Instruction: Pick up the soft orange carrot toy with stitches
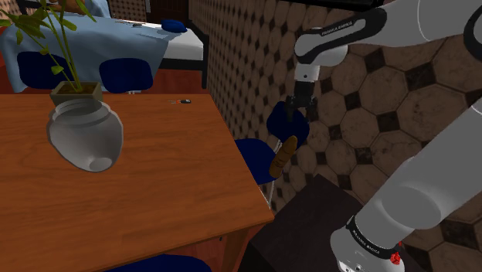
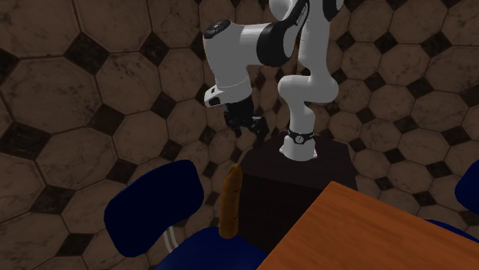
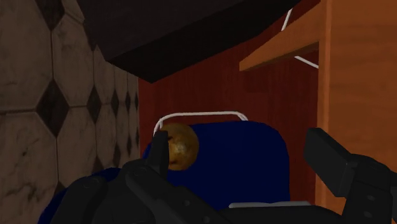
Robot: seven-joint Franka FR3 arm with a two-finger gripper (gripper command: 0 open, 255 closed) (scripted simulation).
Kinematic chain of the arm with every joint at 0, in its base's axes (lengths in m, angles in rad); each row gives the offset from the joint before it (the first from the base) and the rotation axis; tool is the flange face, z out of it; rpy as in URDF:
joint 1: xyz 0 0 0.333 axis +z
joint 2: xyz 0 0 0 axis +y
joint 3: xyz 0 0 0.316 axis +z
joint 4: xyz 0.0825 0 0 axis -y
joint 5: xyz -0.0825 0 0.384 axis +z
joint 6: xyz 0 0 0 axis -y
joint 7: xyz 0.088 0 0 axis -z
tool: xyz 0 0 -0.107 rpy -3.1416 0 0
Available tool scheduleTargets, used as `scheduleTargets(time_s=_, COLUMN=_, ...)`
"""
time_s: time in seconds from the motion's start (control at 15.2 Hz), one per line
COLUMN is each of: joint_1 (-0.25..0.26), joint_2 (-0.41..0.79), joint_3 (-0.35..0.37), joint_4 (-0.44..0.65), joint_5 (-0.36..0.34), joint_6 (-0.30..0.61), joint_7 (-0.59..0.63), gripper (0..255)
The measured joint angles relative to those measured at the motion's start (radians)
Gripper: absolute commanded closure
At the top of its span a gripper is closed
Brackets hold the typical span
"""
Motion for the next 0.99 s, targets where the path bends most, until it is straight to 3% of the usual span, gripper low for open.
scheduleTargets(time_s=0.4, joint_1=-0.044, joint_2=0.226, joint_3=-0.045, joint_4=0.072, joint_5=0.055, joint_6=0.03, joint_7=-0.054, gripper=0)
scheduleTargets(time_s=0.92, joint_1=-0.057, joint_2=0.314, joint_3=-0.047, joint_4=0.056, joint_5=0.082, joint_6=0.111, joint_7=-0.081, gripper=0)
scheduleTargets(time_s=0.99, joint_1=-0.057, joint_2=0.317, joint_3=-0.046, joint_4=0.053, joint_5=0.083, joint_6=0.116, joint_7=-0.082, gripper=255)
